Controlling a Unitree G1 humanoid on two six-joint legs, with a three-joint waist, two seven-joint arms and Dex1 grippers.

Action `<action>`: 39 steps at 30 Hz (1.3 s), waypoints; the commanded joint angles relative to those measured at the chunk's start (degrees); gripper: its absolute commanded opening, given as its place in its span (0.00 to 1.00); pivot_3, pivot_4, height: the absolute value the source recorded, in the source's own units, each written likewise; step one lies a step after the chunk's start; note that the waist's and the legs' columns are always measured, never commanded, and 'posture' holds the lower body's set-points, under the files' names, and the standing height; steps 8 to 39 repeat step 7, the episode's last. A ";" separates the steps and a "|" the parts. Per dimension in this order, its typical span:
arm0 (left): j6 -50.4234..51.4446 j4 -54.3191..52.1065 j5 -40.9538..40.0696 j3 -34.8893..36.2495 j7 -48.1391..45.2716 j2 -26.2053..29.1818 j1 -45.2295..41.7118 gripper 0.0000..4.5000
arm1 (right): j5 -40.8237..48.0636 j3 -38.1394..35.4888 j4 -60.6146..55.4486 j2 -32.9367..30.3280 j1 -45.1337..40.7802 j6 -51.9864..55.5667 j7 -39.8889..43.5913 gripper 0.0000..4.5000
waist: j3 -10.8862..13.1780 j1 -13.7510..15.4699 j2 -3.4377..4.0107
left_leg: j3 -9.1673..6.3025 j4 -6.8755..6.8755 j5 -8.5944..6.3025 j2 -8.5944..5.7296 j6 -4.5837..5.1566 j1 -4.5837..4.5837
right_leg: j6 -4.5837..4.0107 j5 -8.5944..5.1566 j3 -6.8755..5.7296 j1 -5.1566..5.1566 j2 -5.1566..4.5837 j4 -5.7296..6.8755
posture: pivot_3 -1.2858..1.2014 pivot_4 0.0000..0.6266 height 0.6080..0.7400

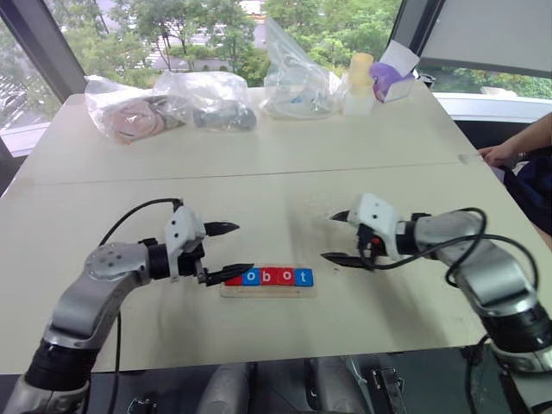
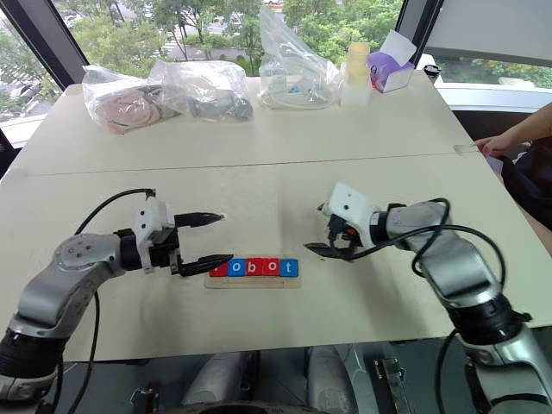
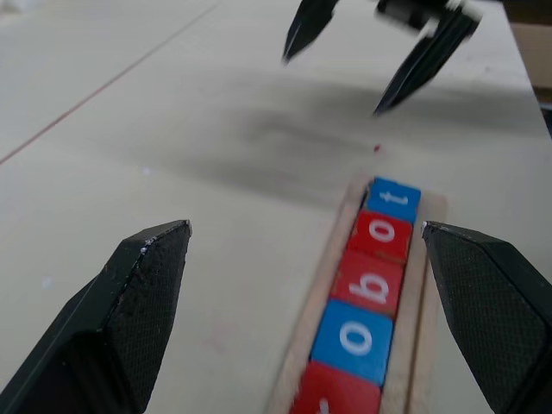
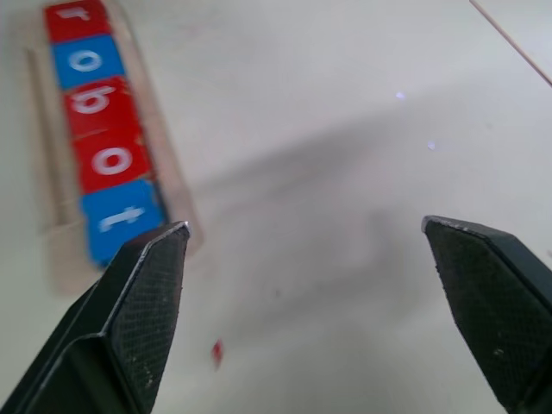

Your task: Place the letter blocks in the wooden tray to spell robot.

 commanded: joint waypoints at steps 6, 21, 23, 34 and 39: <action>2.29 -5.91 -4.39 5.56 -2.09 4.93 5.08 1.00 | 10.05 -8.74 -10.56 -10.14 8.04 3.02 6.40 0.99 | 0.00 0.01 0.00 | 0.01 0.01 0.00 0.02 0.01 0.00 | -0.14 -0.09 -0.01 0.04 -0.08 -0.03 | 0.52 0.24 1.00; 2.03 -5.84 -4.45 5.83 -2.21 5.10 5.36 1.00 | 10.60 -8.96 -10.81 -10.46 8.14 2.95 6.27 0.99 | 0.00 0.01 0.00 | 0.02 0.02 0.00 0.03 0.01 0.01 | -0.20 -0.12 -0.01 0.04 -0.07 -0.03 | 0.52 0.24 1.00; 2.03 -5.84 -4.45 5.83 -2.21 5.10 5.36 1.00 | 10.60 -8.96 -10.81 -10.46 8.14 2.95 6.27 0.99 | 0.00 0.01 0.00 | 0.02 0.02 0.00 0.03 0.01 0.01 | -0.20 -0.12 -0.01 0.04 -0.07 -0.03 | 0.52 0.24 1.00; 2.03 -5.84 -4.45 5.83 -2.21 5.10 5.36 1.00 | 10.60 -8.96 -10.81 -10.46 8.14 2.95 6.27 0.99 | 0.00 0.01 0.00 | 0.02 0.02 0.00 0.03 0.01 0.01 | -0.20 -0.12 -0.01 0.04 -0.07 -0.03 | 0.52 0.24 1.00; 2.03 -5.84 -4.45 5.83 -2.21 5.10 5.36 1.00 | 10.60 -8.96 -10.81 -10.46 8.14 2.95 6.27 0.99 | 0.00 0.01 0.00 | 0.02 0.02 0.00 0.03 0.01 0.01 | -0.20 -0.12 -0.01 0.04 -0.07 -0.03 | 0.52 0.24 1.00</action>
